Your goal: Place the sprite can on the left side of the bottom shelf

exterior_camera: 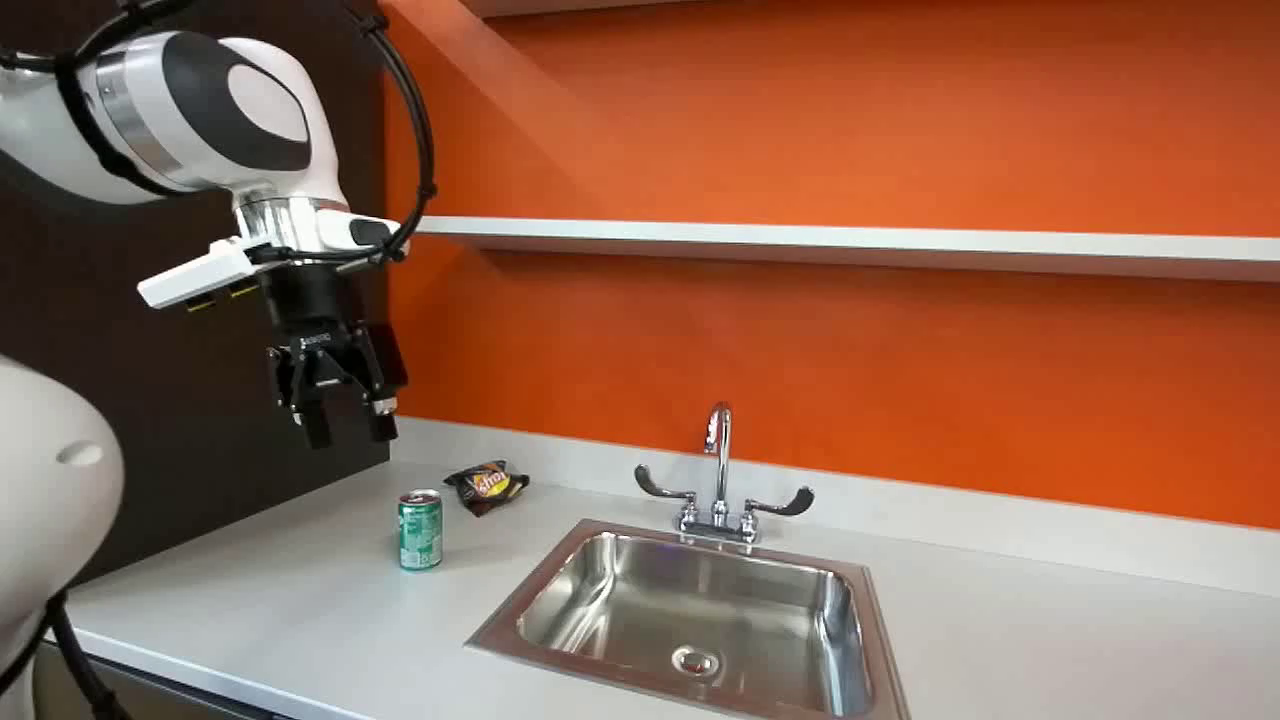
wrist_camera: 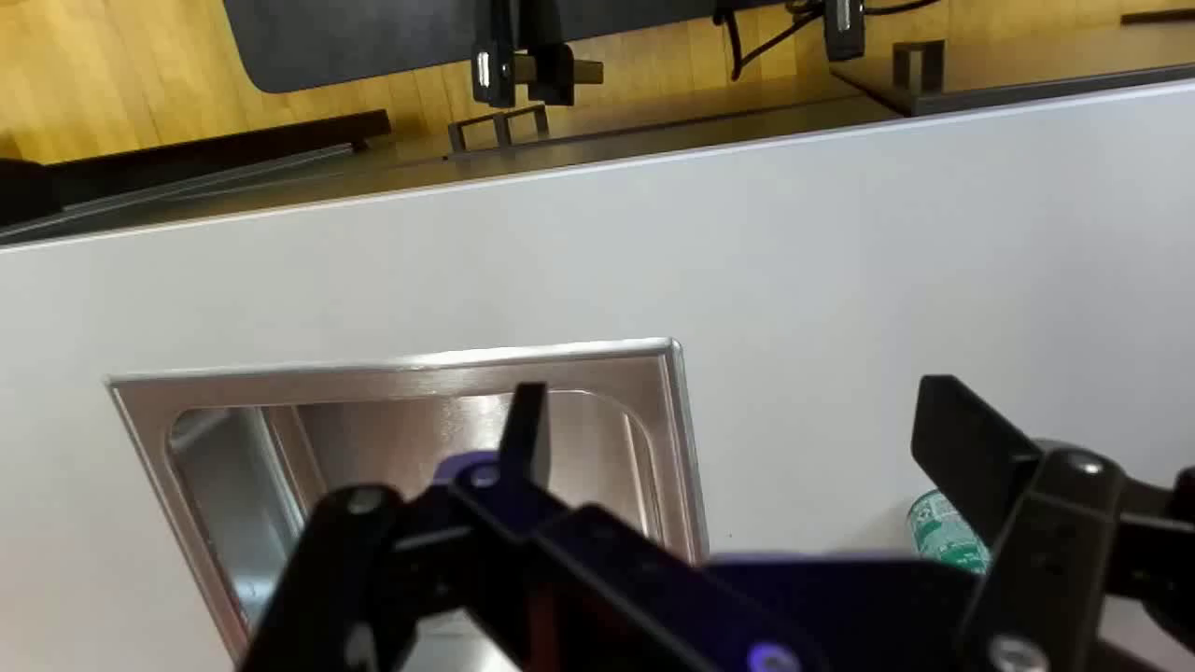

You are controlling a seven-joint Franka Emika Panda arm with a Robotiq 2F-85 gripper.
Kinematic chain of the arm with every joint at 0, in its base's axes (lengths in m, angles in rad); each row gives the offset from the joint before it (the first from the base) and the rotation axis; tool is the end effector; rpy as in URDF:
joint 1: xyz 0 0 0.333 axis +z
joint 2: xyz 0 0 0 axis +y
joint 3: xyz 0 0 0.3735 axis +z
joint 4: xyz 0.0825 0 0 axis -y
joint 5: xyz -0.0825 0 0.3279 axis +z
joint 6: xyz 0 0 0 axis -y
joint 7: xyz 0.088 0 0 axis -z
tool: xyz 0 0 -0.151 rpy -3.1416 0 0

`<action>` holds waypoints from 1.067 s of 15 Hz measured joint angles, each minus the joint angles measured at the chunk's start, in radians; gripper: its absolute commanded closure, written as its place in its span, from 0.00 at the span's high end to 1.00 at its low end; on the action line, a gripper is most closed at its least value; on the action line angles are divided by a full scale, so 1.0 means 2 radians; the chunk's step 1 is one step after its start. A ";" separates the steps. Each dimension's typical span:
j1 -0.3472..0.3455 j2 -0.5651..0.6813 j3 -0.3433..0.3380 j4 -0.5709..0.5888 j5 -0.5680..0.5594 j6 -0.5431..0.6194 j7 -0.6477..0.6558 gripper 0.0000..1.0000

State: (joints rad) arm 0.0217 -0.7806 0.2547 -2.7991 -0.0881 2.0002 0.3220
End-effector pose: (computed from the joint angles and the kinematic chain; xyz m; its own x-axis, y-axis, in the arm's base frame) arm 0.2078 0.0524 0.4331 0.9962 -0.0769 0.0405 -0.0847 -0.9634 0.2543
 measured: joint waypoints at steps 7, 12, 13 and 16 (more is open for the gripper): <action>0.011 0.013 -0.004 0.002 0.004 0.019 -0.003 1.00; 0.038 0.058 -0.008 0.002 0.032 0.085 -0.004 1.00; 0.042 0.069 -0.009 0.002 0.037 0.098 -0.004 1.00; 0.048 0.100 -0.008 0.002 0.045 0.135 -0.002 1.00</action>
State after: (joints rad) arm 0.1182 -0.5807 0.2379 -2.7944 0.0011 2.2704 0.3171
